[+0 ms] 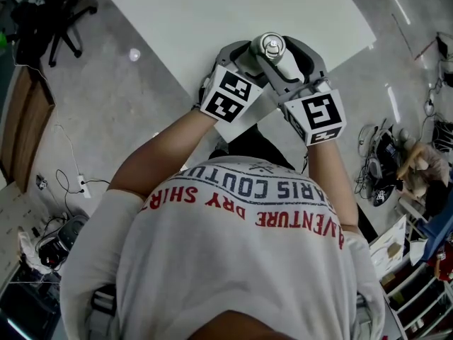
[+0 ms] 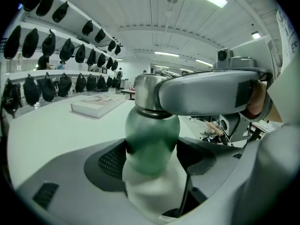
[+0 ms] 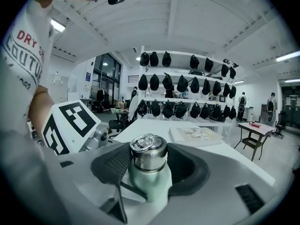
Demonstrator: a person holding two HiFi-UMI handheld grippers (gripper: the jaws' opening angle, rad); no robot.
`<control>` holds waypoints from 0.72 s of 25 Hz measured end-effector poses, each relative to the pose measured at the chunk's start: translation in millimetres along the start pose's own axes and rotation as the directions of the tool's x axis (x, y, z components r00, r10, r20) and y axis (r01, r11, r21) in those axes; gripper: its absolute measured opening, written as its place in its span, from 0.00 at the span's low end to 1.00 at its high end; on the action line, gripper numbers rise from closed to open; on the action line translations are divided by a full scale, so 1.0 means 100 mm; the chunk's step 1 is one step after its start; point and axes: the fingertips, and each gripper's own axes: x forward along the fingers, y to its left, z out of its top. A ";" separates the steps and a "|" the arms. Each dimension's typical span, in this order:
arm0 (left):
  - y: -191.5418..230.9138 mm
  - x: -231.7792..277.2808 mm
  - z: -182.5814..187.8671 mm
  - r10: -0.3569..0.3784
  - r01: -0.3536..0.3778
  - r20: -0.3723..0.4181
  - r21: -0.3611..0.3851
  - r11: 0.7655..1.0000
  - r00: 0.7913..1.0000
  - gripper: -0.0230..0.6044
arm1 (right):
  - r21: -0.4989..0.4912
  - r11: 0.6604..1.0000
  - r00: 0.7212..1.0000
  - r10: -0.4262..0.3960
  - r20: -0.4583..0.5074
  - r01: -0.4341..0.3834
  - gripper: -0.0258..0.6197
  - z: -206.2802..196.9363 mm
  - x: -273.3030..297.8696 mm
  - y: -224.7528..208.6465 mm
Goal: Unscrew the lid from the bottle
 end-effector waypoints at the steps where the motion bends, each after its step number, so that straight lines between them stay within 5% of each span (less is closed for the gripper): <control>1: 0.00 0.01 0.00 -0.003 0.003 0.000 0.005 1.000 1.000 0.60 | -0.002 1.000 1.000 0.006 0.001 -0.006 0.41 0.00 0.00 0.00; 10: 0.03 -0.01 0.03 -0.140 0.142 -0.029 0.101 0.985 0.990 0.60 | -0.060 0.989 0.991 0.132 -0.013 -0.133 0.41 0.03 0.02 0.00; 18: 0.06 0.00 0.01 -0.315 0.329 -0.100 0.209 0.921 0.944 0.60 | -0.135 0.938 0.947 0.315 -0.059 -0.320 0.41 0.06 0.08 0.03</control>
